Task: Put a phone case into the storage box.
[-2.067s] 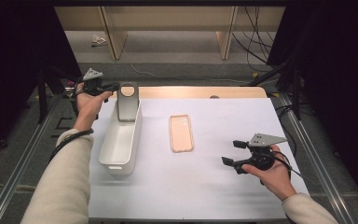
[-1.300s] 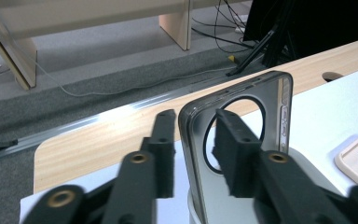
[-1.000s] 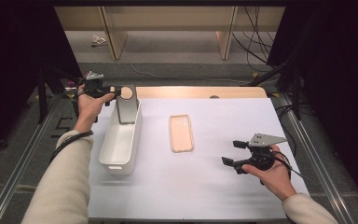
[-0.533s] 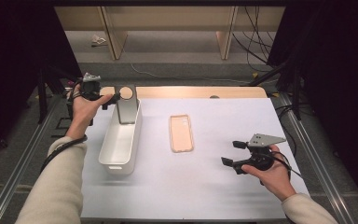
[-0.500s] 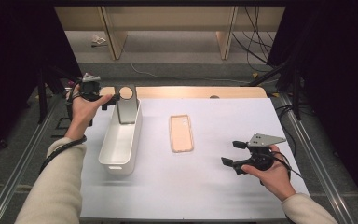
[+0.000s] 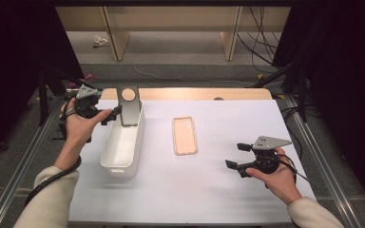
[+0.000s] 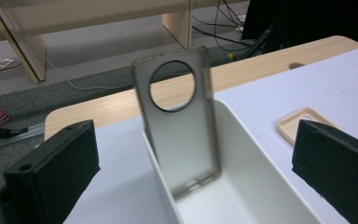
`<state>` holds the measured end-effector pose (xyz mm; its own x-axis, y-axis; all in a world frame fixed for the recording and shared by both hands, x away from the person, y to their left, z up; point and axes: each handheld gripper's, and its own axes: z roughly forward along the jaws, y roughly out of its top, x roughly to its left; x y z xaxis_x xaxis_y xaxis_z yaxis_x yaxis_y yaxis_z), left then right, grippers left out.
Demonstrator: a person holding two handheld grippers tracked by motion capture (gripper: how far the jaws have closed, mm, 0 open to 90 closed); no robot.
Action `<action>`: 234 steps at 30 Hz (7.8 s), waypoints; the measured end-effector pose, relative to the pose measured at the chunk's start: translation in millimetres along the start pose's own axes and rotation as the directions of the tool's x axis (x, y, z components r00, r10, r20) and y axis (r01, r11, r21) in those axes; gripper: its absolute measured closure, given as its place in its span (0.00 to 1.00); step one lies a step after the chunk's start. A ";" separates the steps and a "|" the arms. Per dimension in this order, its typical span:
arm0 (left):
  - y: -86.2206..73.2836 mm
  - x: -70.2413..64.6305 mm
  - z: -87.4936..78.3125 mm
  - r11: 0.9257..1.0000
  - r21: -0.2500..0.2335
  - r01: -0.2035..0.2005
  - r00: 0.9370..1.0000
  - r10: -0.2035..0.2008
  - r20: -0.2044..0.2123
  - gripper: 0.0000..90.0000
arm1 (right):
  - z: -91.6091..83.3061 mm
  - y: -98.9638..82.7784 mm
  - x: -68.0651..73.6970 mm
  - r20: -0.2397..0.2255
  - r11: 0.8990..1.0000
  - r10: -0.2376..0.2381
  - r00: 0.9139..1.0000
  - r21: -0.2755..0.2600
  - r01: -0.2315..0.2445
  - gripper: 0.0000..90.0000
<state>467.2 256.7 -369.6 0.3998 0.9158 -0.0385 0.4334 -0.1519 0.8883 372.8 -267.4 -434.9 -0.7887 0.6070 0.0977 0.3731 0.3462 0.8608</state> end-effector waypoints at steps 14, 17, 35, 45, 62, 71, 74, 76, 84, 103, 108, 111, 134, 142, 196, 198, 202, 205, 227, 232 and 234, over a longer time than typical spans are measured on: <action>-28.6 -70.2 -32.3 0.998 -0.020 -0.065 0.987 0.068 0.145 0.00 | -0.9 0.4 0.1 0.003 1.000 0.001 1.000 -0.001 -0.001 0.18; -36.1 -86.5 -33.9 0.996 -0.011 -0.092 0.979 0.092 0.181 0.00 | -1.1 0.4 0.0 0.003 1.000 0.003 1.000 -0.001 -0.003 0.18; -87.3 -141.4 -45.9 0.983 -0.027 -0.181 0.951 0.182 0.249 0.03 | -3.2 2.0 -0.6 0.010 1.000 0.002 1.000 -0.011 -0.002 0.18; -88.9 -144.0 -45.5 0.978 -0.023 -0.206 0.948 0.205 0.244 0.04 | -2.5 2.3 -1.6 0.010 1.000 0.006 1.000 -0.013 -0.006 0.18; -83.8 -151.1 -47.1 0.976 -0.054 -0.210 0.945 0.217 0.243 0.16 | -3.1 0.9 -0.6 0.006 1.000 -0.003 1.000 -0.006 0.003 0.18; -85.1 -151.7 -48.9 0.975 -0.067 -0.210 0.944 0.220 0.247 0.16 | 2.5 1.4 2.6 -0.005 0.999 -0.028 1.000 0.020 0.028 0.20; -85.5 -149.2 -48.9 0.975 -0.070 -0.209 0.945 0.220 0.244 0.16 | 7.3 3.3 4.8 -0.018 0.998 -0.054 0.998 0.037 0.054 0.23; -86.1 -148.9 -48.7 0.976 -0.070 -0.206 0.945 0.217 0.243 0.16 | 11.9 4.9 7.3 -0.022 0.995 -0.081 0.996 0.056 0.082 0.24; -88.1 -150.3 -47.6 0.974 -0.066 -0.219 0.942 0.228 0.247 0.16 | 28.5 8.8 17.2 -0.047 0.976 -0.173 0.984 0.126 0.178 0.25; -84.0 -165.6 -38.9 0.958 -0.052 -0.283 0.919 0.286 0.270 0.22 | 26.3 9.7 14.5 -0.031 0.969 -0.195 0.980 0.146 0.198 0.26; -72.0 -181.3 -25.6 0.934 -0.019 -0.358 0.896 0.349 0.275 0.27 | 23.5 8.9 12.7 -0.029 0.971 -0.186 0.982 0.146 0.188 0.26; -64.1 -190.7 -12.1 0.910 0.016 -0.414 0.876 0.393 0.281 0.29 | 20.7 8.2 11.9 -0.029 0.972 -0.185 0.982 0.144 0.187 0.26; -66.4 -209.1 12.4 0.858 0.091 -0.505 0.829 0.453 0.328 0.31 | 39.6 21.9 11.4 -0.038 0.952 -0.248 0.968 0.175 0.251 0.38; -91.6 -200.6 -22.9 0.879 0.075 -0.472 0.837 0.419 0.353 0.30 | 98.7 52.2 10.0 -0.089 0.869 -0.373 0.923 0.315 0.382 0.42; -103.3 -191.1 -36.1 0.894 0.084 -0.441 0.850 0.385 0.361 0.30 | 203.9 83.8 58.1 -0.371 0.370 -0.636 0.676 0.623 0.689 0.82; -103.5 -191.0 -36.0 0.894 0.085 -0.441 0.850 0.385 0.361 0.30 | 204.1 84.1 58.3 -0.380 0.364 -0.633 0.675 0.624 0.692 0.84; -103.6 -191.1 -35.8 0.893 0.084 -0.442 0.850 0.387 0.359 0.30 | 204.5 84.6 58.0 -0.387 0.363 -0.624 0.679 0.625 0.691 0.88; -103.8 -191.4 -35.7 0.893 0.085 -0.442 0.849 0.387 0.359 0.30 | 205.1 84.8 58.2 -0.387 0.363 -0.623 0.680 0.627 0.689 0.90; -105.1 -188.8 -33.5 0.894 0.089 -0.439 0.853 0.383 0.356 0.31 | 200.8 81.5 57.7 -0.389 0.360 -0.649 0.654 0.600 0.714 0.96; -106.0 -186.3 -31.9 0.897 0.097 -0.432 0.858 0.376 0.350 0.31 | 192.4 81.2 55.3 -0.382 0.382 -0.656 0.651 0.575 0.723 0.98; -106.2 -185.6 -31.4 0.898 0.100 -0.429 0.860 0.372 0.349 0.32 | 187.7 81.5 55.5 -0.379 0.388 -0.657 0.652 0.572 0.723 0.98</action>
<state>321.7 114.5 -442.4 0.7871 0.6012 0.1377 0.2983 -0.5665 0.7682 451.2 -71.3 -453.0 -0.9444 -0.1022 -0.3124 -0.1457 0.9821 0.1191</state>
